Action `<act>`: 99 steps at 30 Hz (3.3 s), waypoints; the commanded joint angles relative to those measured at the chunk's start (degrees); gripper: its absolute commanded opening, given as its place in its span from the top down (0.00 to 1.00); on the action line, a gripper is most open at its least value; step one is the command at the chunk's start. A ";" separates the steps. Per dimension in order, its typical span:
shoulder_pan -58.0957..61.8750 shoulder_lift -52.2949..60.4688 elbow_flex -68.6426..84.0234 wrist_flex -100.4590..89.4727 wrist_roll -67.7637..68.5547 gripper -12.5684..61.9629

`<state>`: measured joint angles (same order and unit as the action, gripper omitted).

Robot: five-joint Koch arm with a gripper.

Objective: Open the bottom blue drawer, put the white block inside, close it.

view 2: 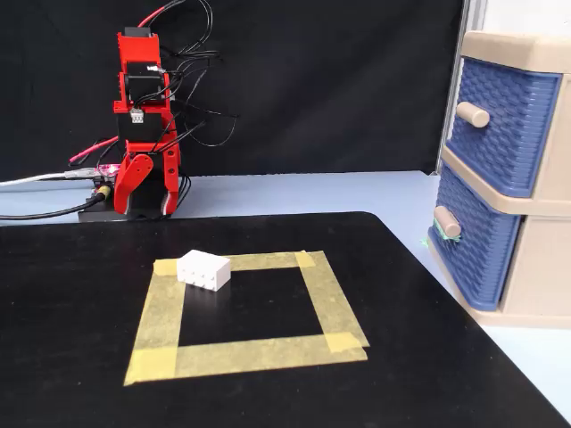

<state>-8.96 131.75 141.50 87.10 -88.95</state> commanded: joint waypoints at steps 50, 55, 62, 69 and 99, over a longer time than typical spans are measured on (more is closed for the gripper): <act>-51.94 -61.96 -30.41 -127.88 -84.73 0.38; -51.94 -72.16 -44.56 -127.97 -83.32 0.38; -52.12 -78.66 -53.88 -127.62 -83.23 0.38; -51.50 -78.40 -49.83 -119.09 -81.83 0.78; -33.22 -17.84 -7.12 -76.55 -61.08 0.38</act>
<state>-42.36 104.94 138.08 -3.96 -155.83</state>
